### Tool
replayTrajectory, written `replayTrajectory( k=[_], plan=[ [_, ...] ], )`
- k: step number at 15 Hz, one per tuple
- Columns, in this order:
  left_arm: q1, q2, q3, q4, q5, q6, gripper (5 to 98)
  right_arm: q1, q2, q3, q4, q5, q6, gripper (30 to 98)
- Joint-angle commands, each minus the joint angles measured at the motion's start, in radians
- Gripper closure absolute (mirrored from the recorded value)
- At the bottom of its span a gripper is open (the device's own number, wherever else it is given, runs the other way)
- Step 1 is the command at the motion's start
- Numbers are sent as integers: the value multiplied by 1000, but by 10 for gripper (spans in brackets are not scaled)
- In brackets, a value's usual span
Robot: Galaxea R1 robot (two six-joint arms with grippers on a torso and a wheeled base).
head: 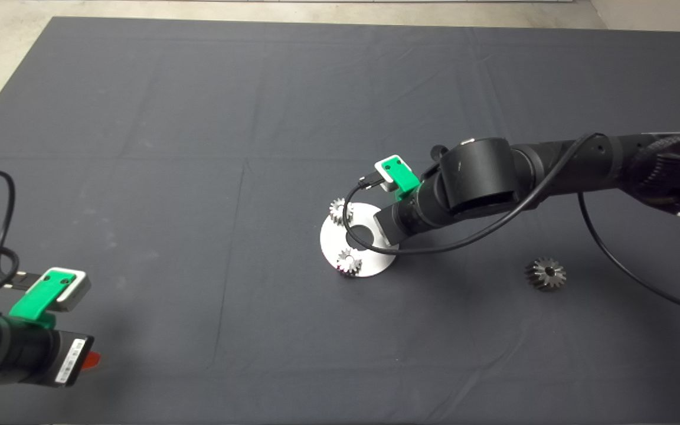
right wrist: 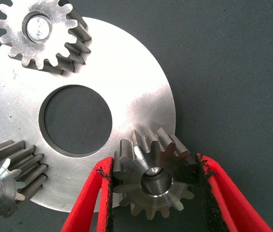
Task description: Remove an incorrectly installed larger gear and replace it with the correct smaller gear
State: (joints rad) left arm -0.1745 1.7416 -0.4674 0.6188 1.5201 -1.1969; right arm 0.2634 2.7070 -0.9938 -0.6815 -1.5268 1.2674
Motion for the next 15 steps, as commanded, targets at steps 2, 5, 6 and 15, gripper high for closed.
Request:
replayTrajectory(
  k=[2,5,6,15],
  plan=[
    [0,-4,0,15,8,-4,543,-10,3,7,-4,-102,-8,934],
    [0,-5,1,15,8,-4,543,-10,4,8,-4,-102,-8,913],
    [0,-6,1,15,8,-4,543,-10,3,9,-4,-101,-8,901],
    [1,-4,0,15,8,-6,543,-10,11,18,-3,-101,-20,844]
  ],
)
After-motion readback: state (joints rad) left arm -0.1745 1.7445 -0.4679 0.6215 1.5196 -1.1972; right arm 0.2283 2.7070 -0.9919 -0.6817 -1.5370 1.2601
